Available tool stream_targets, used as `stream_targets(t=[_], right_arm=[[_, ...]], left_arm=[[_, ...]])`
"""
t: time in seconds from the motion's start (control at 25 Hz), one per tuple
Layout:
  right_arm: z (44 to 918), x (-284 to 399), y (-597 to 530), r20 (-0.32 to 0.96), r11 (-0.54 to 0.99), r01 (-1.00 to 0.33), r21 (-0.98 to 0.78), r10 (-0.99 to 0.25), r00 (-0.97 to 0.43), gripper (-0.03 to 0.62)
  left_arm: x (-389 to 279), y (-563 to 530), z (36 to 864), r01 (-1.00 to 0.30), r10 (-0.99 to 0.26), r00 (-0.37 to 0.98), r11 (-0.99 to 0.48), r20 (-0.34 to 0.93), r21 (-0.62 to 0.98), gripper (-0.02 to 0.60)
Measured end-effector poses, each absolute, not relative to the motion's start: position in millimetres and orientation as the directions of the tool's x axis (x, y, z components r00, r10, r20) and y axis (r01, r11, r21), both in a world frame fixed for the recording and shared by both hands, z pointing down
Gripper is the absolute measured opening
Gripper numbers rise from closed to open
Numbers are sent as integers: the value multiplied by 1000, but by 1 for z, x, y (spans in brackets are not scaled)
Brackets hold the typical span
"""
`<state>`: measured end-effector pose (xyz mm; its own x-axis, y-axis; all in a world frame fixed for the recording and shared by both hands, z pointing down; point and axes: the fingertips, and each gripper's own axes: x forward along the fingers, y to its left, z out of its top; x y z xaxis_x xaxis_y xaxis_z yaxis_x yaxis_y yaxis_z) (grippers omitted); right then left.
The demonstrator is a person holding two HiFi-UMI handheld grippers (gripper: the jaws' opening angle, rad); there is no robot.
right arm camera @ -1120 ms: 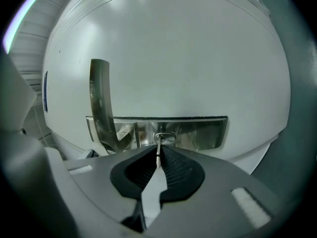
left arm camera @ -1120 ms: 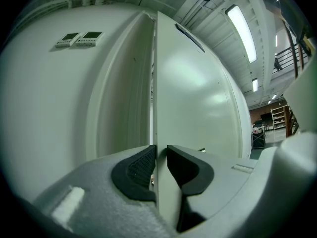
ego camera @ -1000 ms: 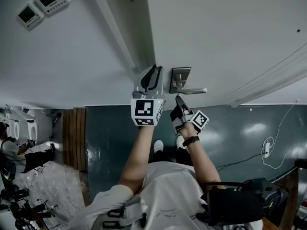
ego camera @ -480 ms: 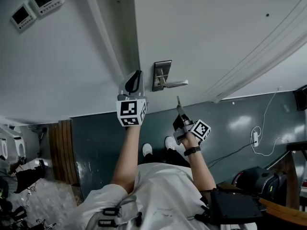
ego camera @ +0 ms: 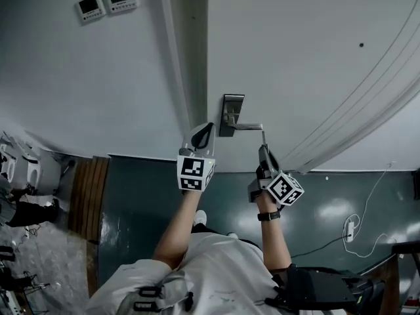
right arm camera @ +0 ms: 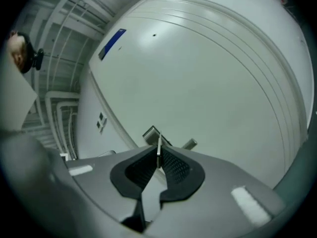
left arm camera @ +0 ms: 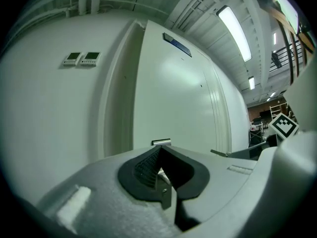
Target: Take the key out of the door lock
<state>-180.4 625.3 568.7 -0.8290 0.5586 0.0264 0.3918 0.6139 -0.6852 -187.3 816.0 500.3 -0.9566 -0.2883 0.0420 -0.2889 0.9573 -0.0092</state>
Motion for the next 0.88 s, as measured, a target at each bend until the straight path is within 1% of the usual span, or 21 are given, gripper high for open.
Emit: stream_targets(t=[0.08,0.2,0.4,0.52,0.6,0.68,0.88], right_arm=[[546,-162,634,22,644,479,-596,610,-792,26],[525,-135,639,53,704,585,-403,656,-753,26],[524,-105,638,124,737,661,-142,676,-727,26],[508,-86,644,111,735,677,-30,676,-729,27],[490,-83,645,70,746,666,24,663,-745,26],[476,-86,643,30,765,643,34,642,-766,28],[460,-87,648,12,794,607,35,607,-795,28]], left_arm=[[-165,798,500,-277,-277,-960,961,48,4,0],[-130,770,497,-250,-250,-968,968,32,7,0],[-89,739,503,-211,-209,-976,977,52,-38,0],[-74,741,498,-201,-199,-979,979,45,-38,0],[-73,741,485,-207,-207,-978,976,12,-59,0],[-75,740,471,-223,-225,-974,971,-20,-85,0],[-71,751,459,-236,-241,-970,968,-45,-86,0]])
